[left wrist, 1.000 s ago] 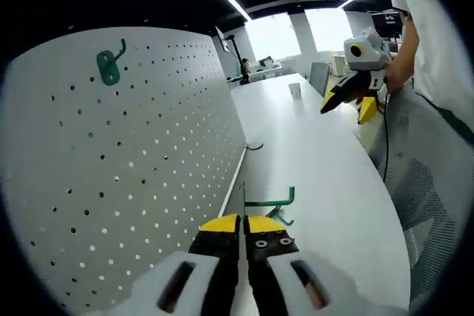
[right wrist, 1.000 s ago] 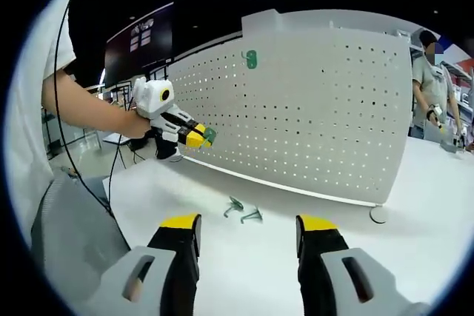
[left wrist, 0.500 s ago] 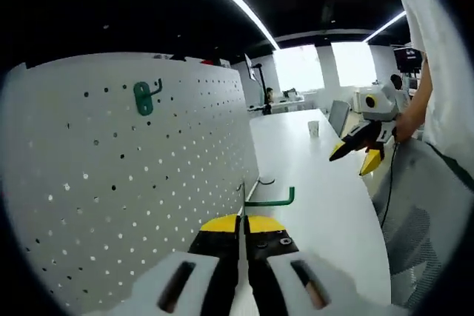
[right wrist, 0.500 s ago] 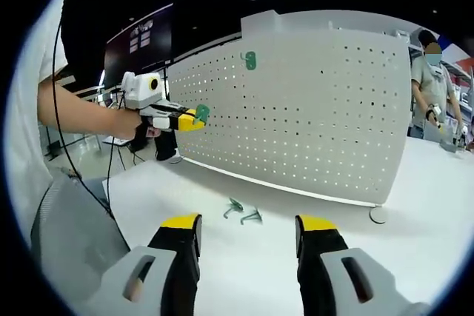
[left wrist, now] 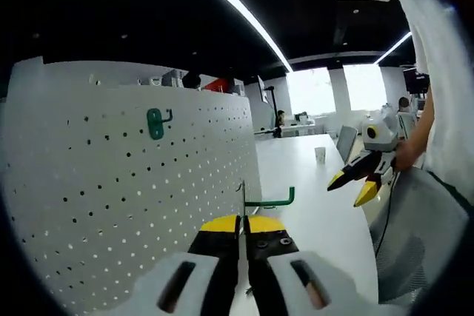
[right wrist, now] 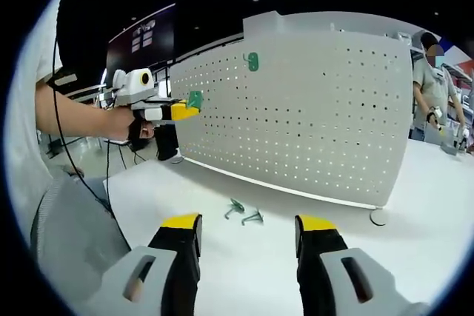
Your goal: Insert the hook assembly into the mounting plate slot until the hook locks in place.
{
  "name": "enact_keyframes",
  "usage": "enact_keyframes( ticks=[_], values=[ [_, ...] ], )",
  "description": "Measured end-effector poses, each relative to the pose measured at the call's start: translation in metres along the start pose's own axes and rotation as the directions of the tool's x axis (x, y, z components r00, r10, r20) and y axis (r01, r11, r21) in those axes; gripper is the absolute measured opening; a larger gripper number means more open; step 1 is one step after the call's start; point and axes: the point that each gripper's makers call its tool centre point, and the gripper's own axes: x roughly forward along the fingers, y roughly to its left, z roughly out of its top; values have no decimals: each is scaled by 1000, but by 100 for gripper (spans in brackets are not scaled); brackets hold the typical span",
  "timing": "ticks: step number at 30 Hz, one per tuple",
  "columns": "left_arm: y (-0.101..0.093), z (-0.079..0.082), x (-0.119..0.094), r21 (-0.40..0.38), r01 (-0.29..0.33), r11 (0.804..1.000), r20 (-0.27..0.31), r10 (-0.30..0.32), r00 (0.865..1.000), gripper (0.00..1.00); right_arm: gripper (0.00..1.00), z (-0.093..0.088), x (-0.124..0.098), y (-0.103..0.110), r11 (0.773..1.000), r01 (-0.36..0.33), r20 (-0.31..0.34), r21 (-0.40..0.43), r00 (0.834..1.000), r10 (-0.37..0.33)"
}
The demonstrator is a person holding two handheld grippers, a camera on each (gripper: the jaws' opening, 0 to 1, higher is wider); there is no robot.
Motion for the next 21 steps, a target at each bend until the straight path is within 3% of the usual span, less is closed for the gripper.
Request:
enact_keyframes(
  ticks=[10,21],
  values=[
    [-10,23,-4,-39,-46,998,78,49,996,2,48,1,0,3,1000,-11,3,-9,1000,11],
    [-9,27,-10,-68,-78,995,110,86,990,2,49,2,-1,3,1000,-8,11,-16,1000,9]
  ],
)
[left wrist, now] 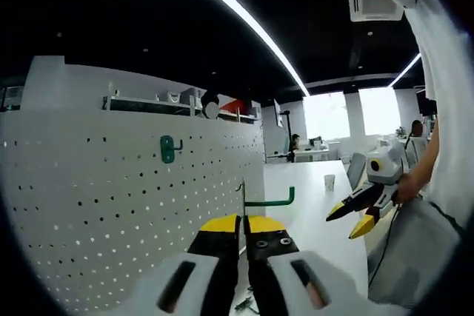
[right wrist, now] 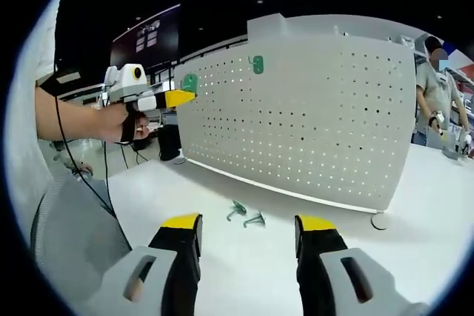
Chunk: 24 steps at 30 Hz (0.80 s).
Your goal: Insert the hook assembly into the mounting plate slot until the hook locks in place.
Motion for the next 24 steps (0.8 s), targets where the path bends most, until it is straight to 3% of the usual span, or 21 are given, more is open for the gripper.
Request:
enact_keyframes(
  ticks=[11,13,16,24],
  values=[
    [3,0,-1,-12,-19,1000,9,20,1000,2,49,4,1,3,1000,-16,15,0,1000,16],
    [1,0,0,-10,-15,1000,8,15,1000,2,49,6,-1,2,1000,-20,32,15,999,19],
    [0,-1,0,-9,-13,1000,6,13,1000,2,50,21,-3,8,995,-65,117,78,992,56],
    [-2,-3,-1,-22,-14,1000,4,14,1000,2,50,30,-7,9,989,-94,169,116,983,73]
  ],
)
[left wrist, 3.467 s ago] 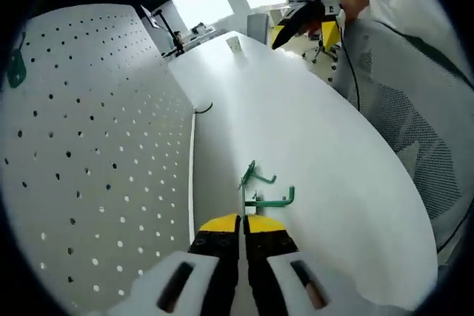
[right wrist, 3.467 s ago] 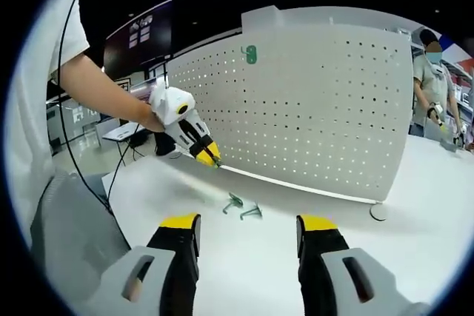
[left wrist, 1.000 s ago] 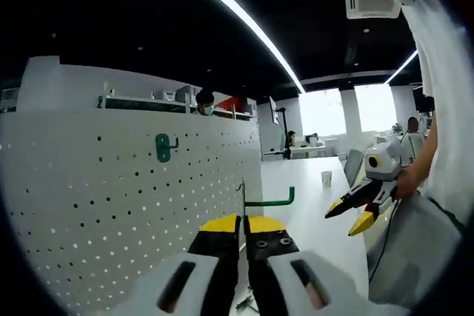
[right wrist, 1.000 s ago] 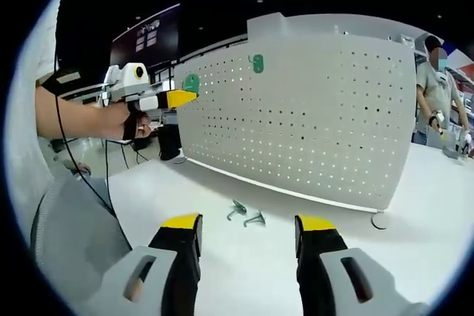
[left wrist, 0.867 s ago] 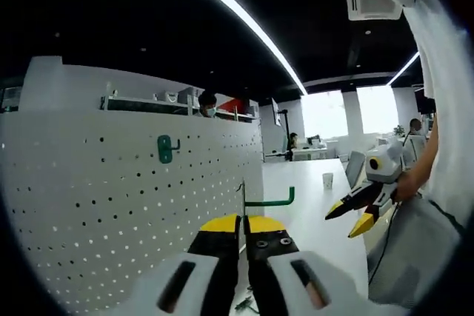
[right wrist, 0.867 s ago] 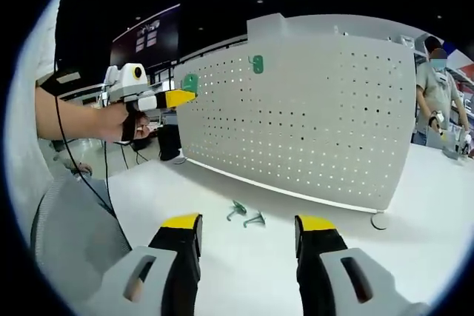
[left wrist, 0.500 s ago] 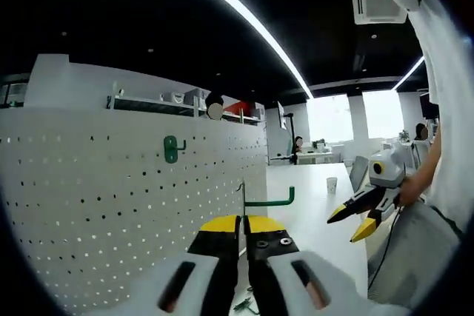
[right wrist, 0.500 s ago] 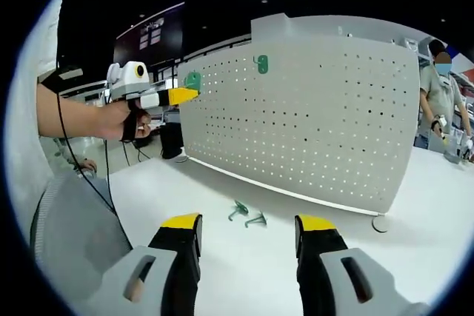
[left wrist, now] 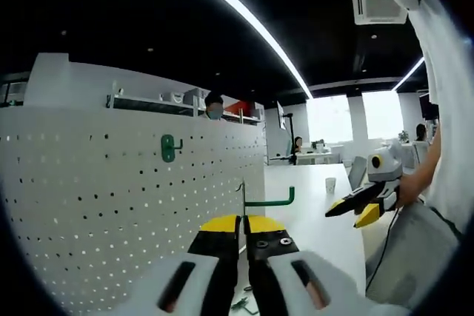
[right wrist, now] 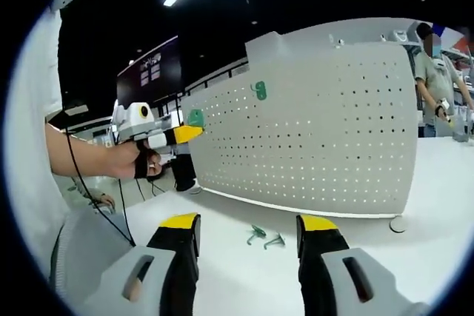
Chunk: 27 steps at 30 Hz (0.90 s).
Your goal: Insert the hook assembly into the mounting plate slot until the hook locks in place.
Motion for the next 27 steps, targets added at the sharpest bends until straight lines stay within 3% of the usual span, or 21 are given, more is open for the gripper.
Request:
enact_keyframes(
  ticks=[27],
  values=[
    [-5,-5,2,-27,-9,1000,2,9,1000,2,43,51,34,37,993,-109,103,-38,988,112]
  ],
)
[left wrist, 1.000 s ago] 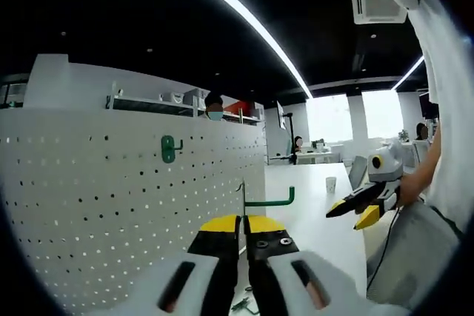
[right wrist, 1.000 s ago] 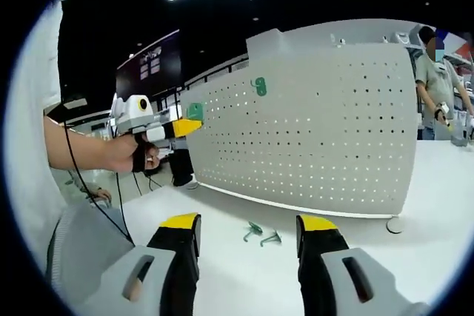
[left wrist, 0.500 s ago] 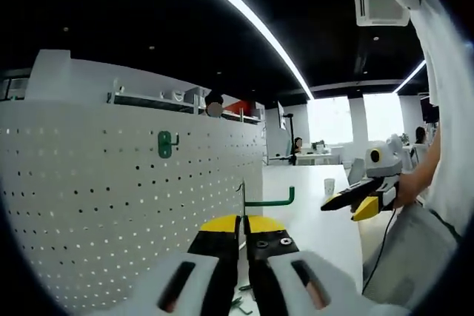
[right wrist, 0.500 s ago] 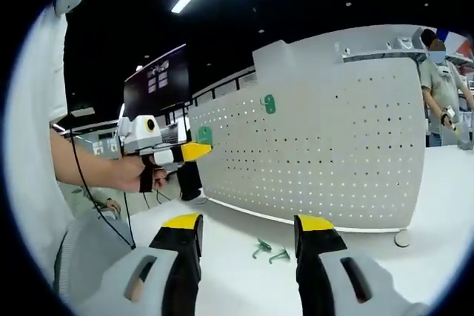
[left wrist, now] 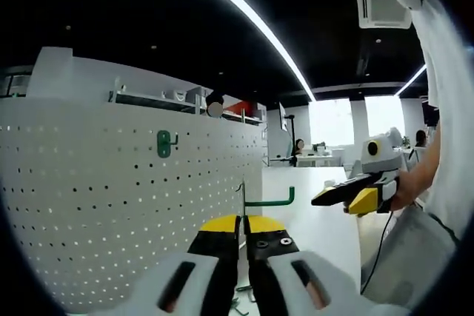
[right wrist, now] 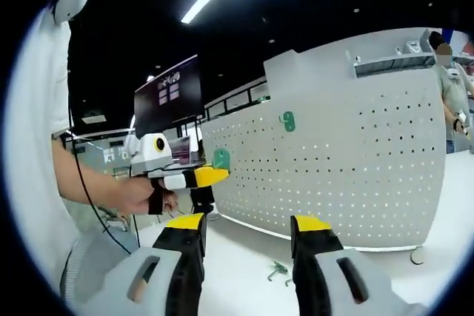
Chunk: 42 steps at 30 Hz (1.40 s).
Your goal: Insert the hook assembly into the mounting plate slot until the hook locks in place.
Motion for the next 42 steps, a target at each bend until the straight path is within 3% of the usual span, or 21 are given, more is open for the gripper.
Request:
enact_keyframes(
  ticks=[27,42],
  values=[
    [-7,0,1,-9,-3,1000,2,3,1000,2,31,22,38,24,998,-62,54,-9,997,62],
    [-24,-1,6,-27,12,1000,5,-12,1000,2,24,31,56,34,997,-80,76,-25,994,81]
  ],
)
